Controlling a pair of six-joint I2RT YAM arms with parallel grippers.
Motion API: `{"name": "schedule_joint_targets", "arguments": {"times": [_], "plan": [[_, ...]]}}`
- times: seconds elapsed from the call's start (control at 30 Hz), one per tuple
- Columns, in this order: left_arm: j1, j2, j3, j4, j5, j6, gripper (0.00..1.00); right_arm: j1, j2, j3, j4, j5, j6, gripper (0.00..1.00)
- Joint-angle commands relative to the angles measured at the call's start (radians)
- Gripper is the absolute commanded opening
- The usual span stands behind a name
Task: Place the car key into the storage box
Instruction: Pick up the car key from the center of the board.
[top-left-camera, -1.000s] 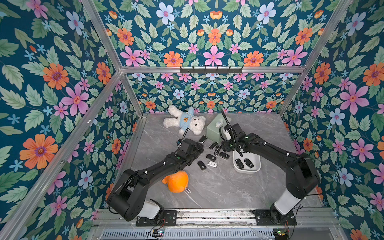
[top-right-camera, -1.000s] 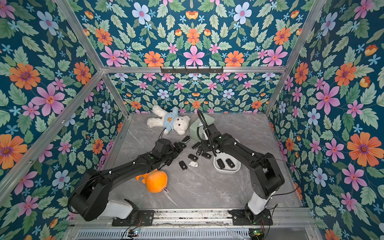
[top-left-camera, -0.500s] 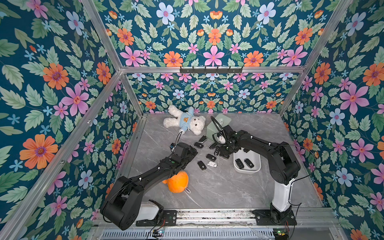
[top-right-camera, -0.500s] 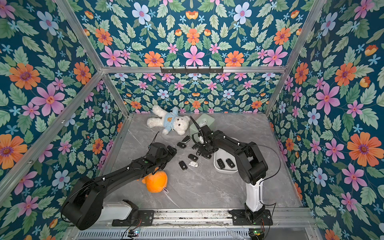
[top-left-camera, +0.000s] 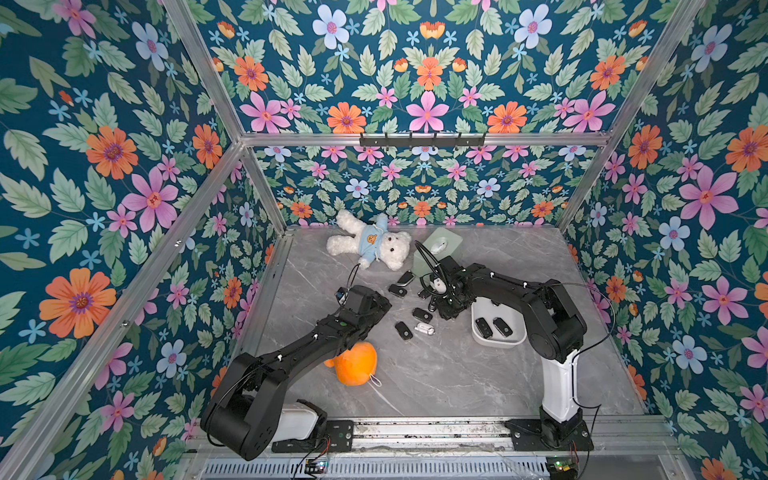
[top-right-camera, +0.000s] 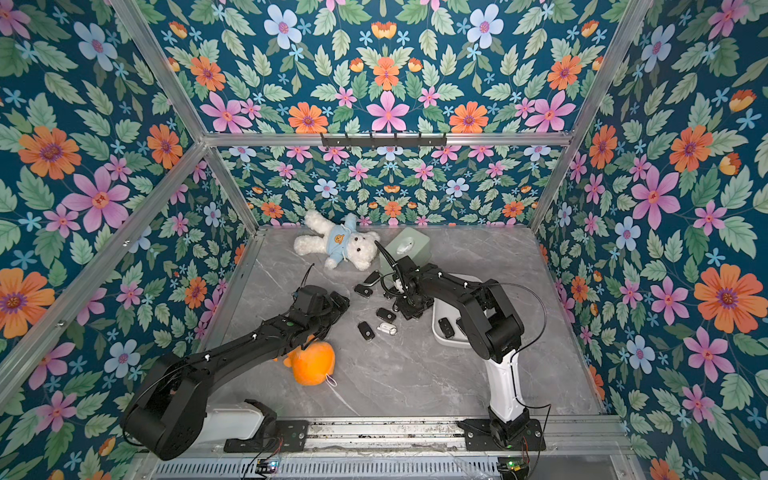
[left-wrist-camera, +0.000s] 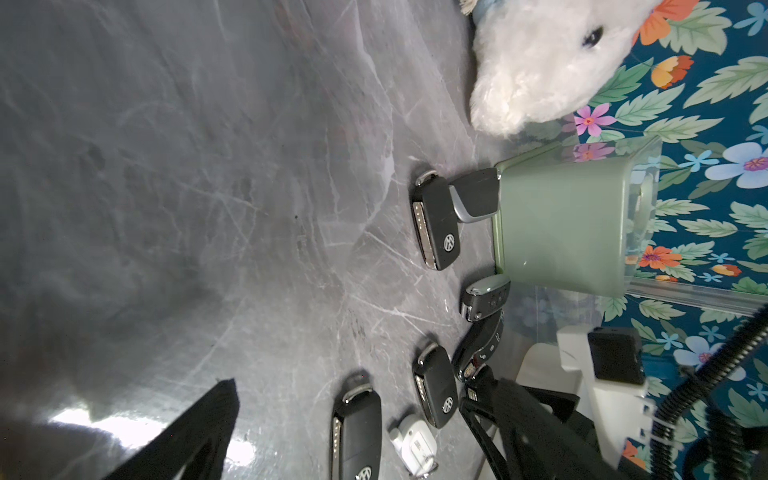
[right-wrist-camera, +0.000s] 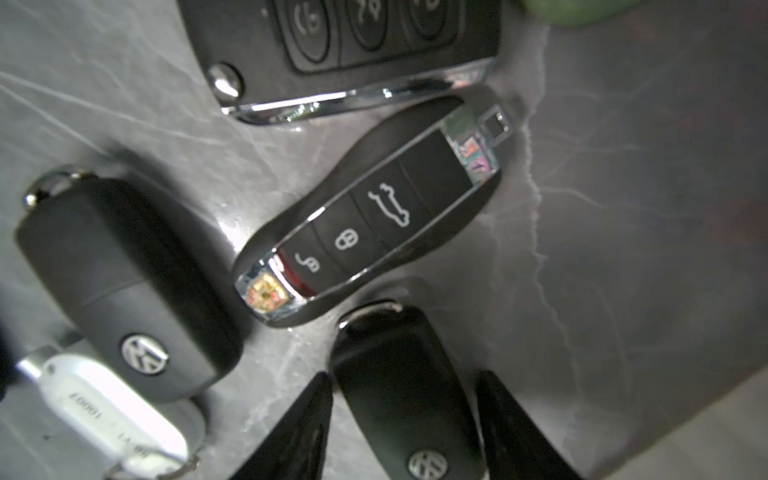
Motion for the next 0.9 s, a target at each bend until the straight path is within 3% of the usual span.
{"name": "schedule_joint_targets", "arguments": {"times": [0.0,0.5,0.87], "plan": [[0.005,-0.004,-0.002,0.005,0.006,0.012,1.00,0.005,0.009,0.005,-0.022,0.019,-0.017,0.56],[0.022,-0.023,-0.018,0.016,0.009,0.020,1.00,0.015,-0.023,0.020,-0.030,0.048,-0.029,0.33],[0.026,0.080,0.102,0.074,0.084,0.107,1.00,-0.008,-0.279,-0.095,0.103,0.000,0.037,0.30]]}}
